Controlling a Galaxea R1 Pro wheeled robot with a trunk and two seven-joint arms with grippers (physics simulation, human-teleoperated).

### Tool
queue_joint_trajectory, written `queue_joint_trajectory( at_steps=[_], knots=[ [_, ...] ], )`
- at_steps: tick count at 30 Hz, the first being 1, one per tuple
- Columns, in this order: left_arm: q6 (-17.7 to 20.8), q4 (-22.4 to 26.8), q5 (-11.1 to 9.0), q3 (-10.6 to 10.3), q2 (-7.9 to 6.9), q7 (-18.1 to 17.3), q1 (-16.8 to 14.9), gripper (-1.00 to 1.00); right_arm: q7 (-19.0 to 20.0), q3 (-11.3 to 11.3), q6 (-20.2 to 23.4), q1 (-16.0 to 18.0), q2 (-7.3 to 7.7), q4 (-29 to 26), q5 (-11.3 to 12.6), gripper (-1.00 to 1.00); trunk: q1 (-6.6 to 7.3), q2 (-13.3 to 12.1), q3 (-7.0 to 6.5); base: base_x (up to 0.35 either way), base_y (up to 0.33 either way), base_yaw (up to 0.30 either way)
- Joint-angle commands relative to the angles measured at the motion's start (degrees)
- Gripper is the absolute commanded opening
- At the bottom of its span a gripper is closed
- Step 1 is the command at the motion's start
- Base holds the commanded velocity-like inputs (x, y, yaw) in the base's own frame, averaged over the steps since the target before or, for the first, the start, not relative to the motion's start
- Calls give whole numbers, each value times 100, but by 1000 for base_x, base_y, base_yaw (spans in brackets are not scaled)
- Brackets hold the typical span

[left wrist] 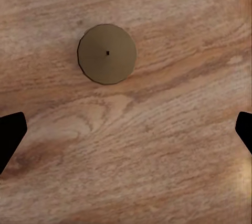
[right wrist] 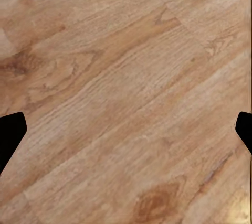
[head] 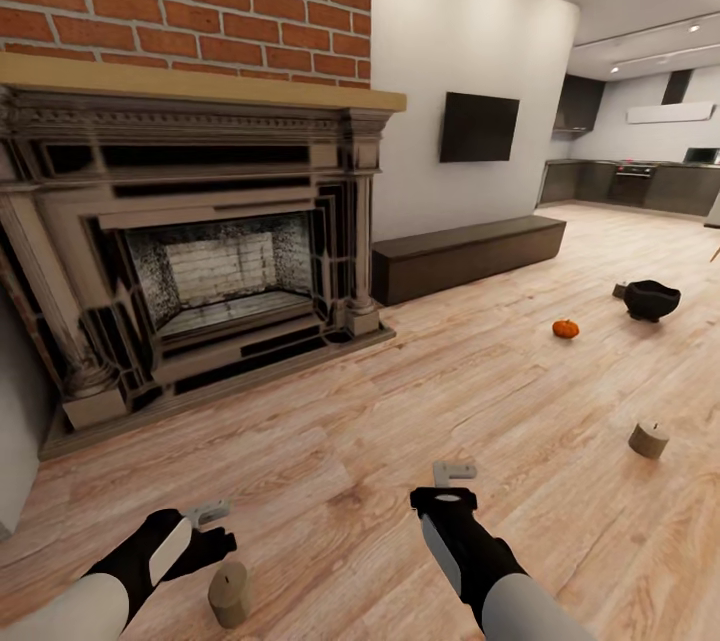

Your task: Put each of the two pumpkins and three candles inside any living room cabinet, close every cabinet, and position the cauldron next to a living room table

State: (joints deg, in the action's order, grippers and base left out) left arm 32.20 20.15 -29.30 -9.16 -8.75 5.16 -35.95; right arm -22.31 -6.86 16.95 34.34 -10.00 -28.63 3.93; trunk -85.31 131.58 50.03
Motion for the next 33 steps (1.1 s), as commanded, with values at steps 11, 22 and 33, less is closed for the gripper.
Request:
queue_joint_trajectory(
  at_steps=[11,22,33],
  knots=[
    [-65,15,31,-113,46,121,0,100,-194,-141,20,3,0,-141,53,100,-43,83,42,0,0,20],
    [-524,15,812,-138,435,564,0,100,-203,-284,19,3,0,-143,73,100,-284,524,240,0,0,0],
    [-539,14,855,-147,469,526,0,100,-203,-289,19,3,0,-138,82,100,-526,965,437,0,0,0]
  ],
)
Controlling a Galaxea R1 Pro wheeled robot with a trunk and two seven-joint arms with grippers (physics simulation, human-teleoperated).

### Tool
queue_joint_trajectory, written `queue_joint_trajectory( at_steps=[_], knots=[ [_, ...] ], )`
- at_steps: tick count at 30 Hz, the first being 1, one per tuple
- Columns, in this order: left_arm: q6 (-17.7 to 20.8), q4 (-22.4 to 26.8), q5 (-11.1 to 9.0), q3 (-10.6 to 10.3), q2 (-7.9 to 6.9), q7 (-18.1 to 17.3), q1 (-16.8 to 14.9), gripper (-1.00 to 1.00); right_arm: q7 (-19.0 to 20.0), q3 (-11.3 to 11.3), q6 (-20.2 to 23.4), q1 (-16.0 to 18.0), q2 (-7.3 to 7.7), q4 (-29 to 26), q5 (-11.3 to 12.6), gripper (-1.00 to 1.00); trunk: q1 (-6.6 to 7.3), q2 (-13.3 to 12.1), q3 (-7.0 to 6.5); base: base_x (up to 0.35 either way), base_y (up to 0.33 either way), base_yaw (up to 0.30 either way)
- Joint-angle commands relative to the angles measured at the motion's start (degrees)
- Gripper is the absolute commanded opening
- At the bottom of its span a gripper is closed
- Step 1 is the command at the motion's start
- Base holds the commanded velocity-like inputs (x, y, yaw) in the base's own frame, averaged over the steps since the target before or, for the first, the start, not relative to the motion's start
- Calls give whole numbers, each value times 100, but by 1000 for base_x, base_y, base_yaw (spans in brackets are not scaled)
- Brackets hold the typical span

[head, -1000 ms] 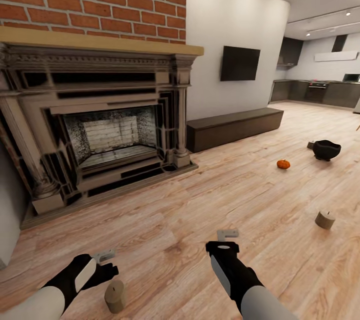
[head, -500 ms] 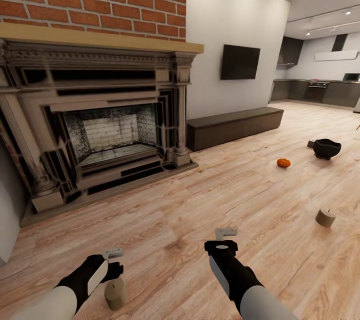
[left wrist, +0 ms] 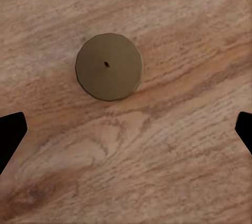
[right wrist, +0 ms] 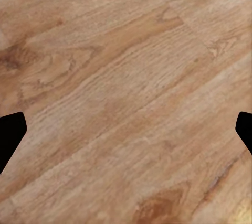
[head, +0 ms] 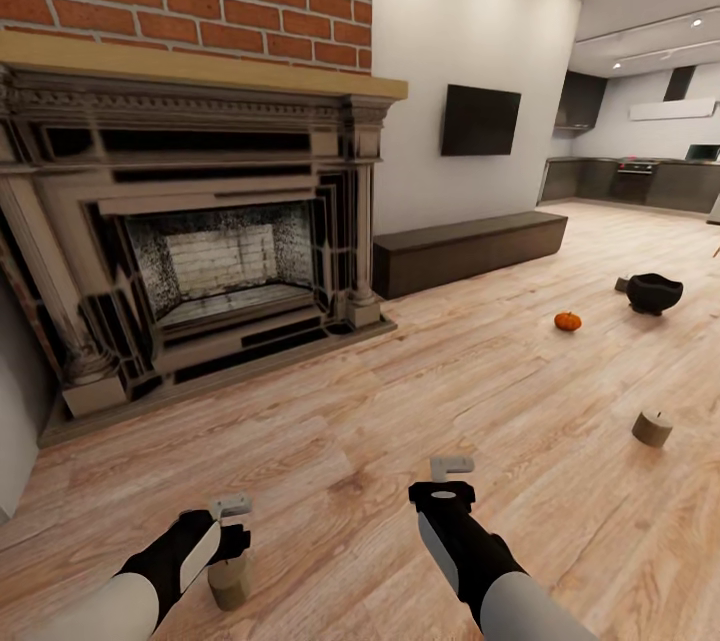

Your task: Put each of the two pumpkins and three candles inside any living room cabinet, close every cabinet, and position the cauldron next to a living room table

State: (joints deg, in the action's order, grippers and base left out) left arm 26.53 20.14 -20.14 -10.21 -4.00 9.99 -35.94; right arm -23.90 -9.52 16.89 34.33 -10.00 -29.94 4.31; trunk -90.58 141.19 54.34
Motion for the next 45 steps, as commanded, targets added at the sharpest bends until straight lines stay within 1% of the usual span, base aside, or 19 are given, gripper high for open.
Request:
queue_joint_trajectory(
  at_steps=[1,2,9,21,25,28,32,40,45],
  knots=[
    [28,15,-61,-42,-5,40,0,100,-44,-24,25,4,0,-7,44,100,-21,44,24,0,0,0],
    [26,16,-61,-42,-5,38,0,100,-44,-24,25,4,0,-7,44,100,-43,84,42,0,0,0],
    [24,11,-58,-49,-4,22,0,100,-45,-24,25,4,0,-4,51,100,-43,84,42,51,0,0],
    [68,8,-63,-44,-5,21,0,100,-45,-28,26,4,0,-3,49,100,-43,84,42,316,0,0],
    [74,7,-64,-44,-5,27,0,100,-45,-32,32,4,0,-3,45,100,-43,84,42,189,0,0],
    [111,6,-80,-38,-9,87,0,100,-45,-33,33,4,0,-3,45,100,-109,205,96,36,0,0],
    [177,-38,-90,-25,-12,102,0,100,-47,-33,38,4,0,-3,47,100,-119,210,185,10,0,0],
    [598,-102,-87,-10,-18,104,0,100,-106,-33,47,4,0,-3,54,100,-140,221,362,2,0,0],
    [743,-106,-81,-8,-17,101,0,100,-120,-33,55,4,0,-3,59,100,-153,227,473,0,0,0]
  ],
)
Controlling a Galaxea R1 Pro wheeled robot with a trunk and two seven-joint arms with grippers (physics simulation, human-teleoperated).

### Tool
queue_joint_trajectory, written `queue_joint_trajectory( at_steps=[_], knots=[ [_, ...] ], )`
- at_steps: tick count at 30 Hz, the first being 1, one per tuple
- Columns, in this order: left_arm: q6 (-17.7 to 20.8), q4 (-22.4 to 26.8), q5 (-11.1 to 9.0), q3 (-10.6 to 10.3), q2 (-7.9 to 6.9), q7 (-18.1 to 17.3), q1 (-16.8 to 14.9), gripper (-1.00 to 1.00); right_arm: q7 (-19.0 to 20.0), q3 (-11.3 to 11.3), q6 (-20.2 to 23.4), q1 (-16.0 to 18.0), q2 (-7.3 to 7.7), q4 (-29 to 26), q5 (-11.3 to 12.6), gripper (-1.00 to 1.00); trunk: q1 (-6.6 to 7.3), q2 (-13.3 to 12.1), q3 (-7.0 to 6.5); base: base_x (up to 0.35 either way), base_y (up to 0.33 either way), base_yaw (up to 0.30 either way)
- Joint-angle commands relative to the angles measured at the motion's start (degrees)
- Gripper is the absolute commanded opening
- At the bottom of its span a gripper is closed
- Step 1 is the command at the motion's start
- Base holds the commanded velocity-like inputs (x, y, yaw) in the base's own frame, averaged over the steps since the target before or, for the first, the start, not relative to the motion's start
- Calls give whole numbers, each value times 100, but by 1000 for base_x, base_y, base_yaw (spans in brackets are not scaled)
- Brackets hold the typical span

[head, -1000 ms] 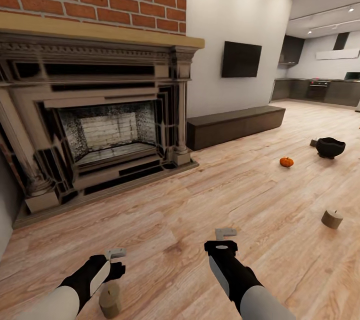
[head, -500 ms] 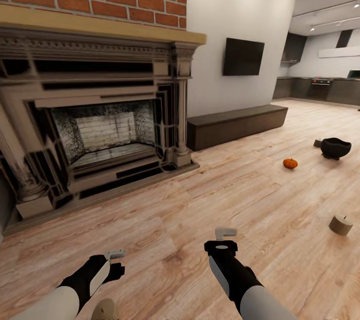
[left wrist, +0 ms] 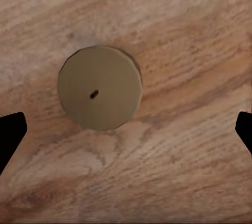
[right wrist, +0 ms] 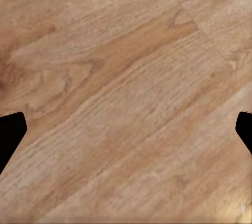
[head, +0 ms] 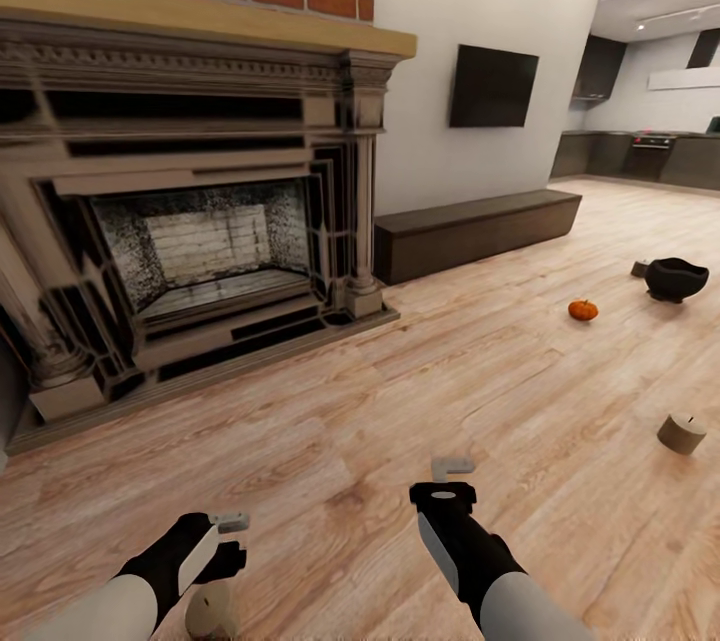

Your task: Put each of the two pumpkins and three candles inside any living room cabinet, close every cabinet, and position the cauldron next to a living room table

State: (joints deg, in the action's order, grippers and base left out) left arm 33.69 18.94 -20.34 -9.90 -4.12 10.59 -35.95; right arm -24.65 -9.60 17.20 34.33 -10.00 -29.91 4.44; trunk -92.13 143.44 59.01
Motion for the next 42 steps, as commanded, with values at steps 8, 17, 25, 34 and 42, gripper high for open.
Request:
queue_joint_trajectory(
  at_steps=[8,17,25,34,42],
  knots=[
    [98,13,-58,-39,-16,40,0,100,-54,-24,33,4,0,-6,55,100,-19,14,184,0,0,0],
    [110,14,-56,-39,-19,40,0,100,-57,-24,48,4,0,-3,57,100,-27,18,250,0,0,0],
    [83,22,-30,-35,-22,46,0,100,-57,-24,46,4,0,-5,57,100,-27,18,250,13,4,0],
    [49,22,-39,-14,-34,49,0,100,-57,-24,46,4,0,-2,57,100,-27,18,250,118,64,0],
    [5,28,-41,-12,-30,49,0,100,-57,-24,42,4,0,-6,57,100,-27,18,250,7,4,0]
  ],
)
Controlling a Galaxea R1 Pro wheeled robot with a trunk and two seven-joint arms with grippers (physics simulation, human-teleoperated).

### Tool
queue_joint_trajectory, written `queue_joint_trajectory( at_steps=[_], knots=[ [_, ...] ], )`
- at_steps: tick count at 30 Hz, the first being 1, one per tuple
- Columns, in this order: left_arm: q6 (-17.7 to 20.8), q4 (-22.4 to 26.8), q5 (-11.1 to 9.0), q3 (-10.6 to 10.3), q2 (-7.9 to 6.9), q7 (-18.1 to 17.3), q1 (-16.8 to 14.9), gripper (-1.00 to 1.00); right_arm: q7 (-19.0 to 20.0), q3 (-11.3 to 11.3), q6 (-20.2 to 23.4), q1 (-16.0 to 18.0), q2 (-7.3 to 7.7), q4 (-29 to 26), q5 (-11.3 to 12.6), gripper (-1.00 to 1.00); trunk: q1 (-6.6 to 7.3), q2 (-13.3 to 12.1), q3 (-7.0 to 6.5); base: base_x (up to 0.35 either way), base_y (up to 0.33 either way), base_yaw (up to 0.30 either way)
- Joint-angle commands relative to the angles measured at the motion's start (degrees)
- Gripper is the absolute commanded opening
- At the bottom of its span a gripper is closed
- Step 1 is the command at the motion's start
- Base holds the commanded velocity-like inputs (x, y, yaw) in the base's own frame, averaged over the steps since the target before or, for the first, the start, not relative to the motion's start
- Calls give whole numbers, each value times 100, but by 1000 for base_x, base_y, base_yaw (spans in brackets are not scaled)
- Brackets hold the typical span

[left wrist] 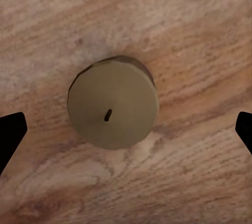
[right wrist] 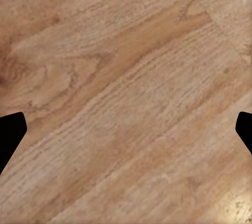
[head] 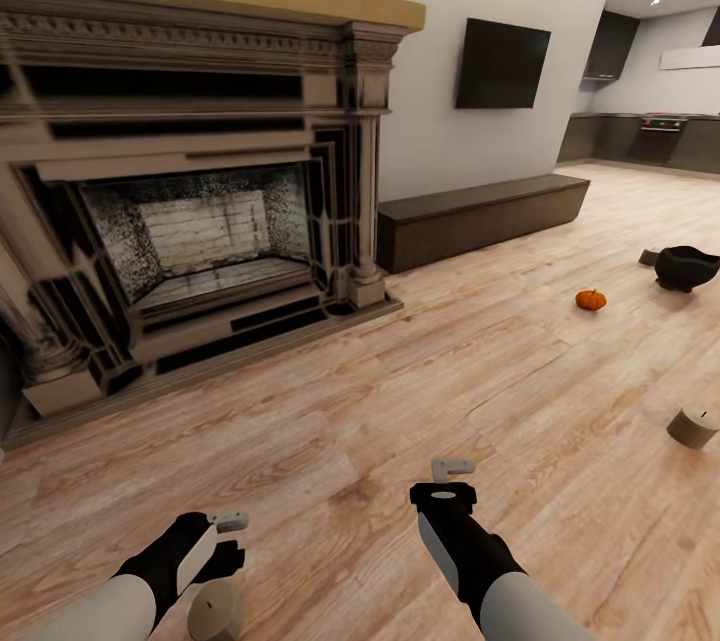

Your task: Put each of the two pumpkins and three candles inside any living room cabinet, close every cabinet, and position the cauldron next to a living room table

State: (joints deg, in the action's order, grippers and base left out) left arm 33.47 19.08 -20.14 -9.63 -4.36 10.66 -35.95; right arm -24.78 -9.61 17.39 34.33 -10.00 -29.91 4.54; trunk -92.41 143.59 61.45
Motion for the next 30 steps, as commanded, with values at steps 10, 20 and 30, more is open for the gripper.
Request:
queue_joint_trajectory(
  at_steps=[10,20,30],
  knots=[
    [-345,10,-67,-40,-27,30,0,100,-45,-22,20,3,0,-5,47,100,-7,6,72,2,0,0],
    [-375,11,-64,-45,-15,32,0,100,-45,-22,19,3,0,-5,47,100,-7,6,72,78,34,0],
    [-395,10,-53,-48,-4,32,0,100,-45,-23,19,3,0,-6,47,100,-25,16,227,4,2,0]
  ],
)
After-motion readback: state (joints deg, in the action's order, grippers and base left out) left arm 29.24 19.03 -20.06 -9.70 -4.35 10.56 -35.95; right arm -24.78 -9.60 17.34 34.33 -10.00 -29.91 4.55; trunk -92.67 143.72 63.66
